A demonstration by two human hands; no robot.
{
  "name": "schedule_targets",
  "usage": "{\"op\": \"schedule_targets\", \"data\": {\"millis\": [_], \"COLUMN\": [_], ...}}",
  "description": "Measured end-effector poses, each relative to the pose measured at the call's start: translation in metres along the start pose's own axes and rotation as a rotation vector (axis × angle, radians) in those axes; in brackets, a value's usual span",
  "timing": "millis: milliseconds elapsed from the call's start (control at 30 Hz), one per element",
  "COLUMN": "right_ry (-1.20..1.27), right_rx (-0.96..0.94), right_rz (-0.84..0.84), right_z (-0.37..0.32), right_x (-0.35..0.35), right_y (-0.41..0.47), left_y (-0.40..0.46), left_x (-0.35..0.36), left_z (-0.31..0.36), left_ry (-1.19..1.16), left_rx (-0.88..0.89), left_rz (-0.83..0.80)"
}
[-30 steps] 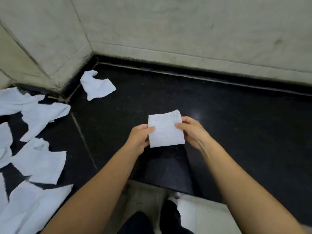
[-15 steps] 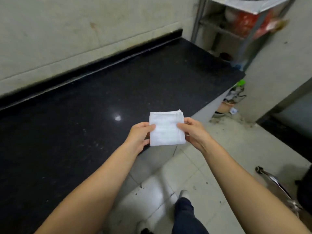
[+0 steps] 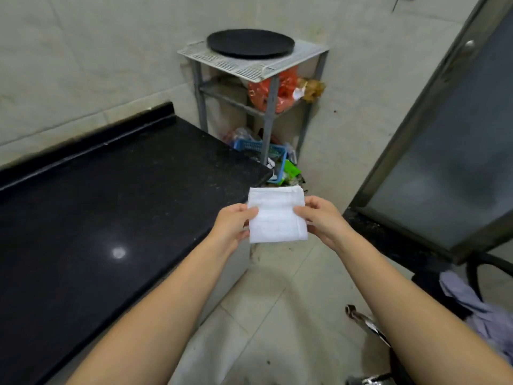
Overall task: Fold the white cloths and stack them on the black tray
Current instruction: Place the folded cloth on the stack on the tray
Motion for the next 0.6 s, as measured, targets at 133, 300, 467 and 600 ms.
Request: {"op": "schedule_targets", "data": {"millis": [133,300,467,600], "right_ry": [-0.013,-0.072,-0.084,-0.115], "right_rx": [-0.043,-0.161,-0.323,-0.374], "right_rz": [-0.013,-0.084,-0.111,-0.133], "right_z": [-0.035,-0.104,-0.199,-0.274], "right_x": [-0.037,-0.047,-0.058,-0.064], "right_y": [0.066,0.169,0.287,0.367], "left_y": [0.052,0.134,0.234,0.303], "left_x": [0.04,0.053,0.072,0.084], "left_z": [0.034,0.111,0.212,0.29], "left_ry": [0.02,0.078,0.106,0.169], "left_rx": [0.029,0.17,0.339,0.435], "left_rz": [0.035,0.078,0.099,0.16]}}
Point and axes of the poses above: each hand's wrist, its own y-axis towards the middle knuckle, its own x-axis out of the palm, z = x × y, the point moved 3 cm from there along y, towards the middle knuckle, and after that the axes turned 4 degrees about -z, right-handed, at the moved point
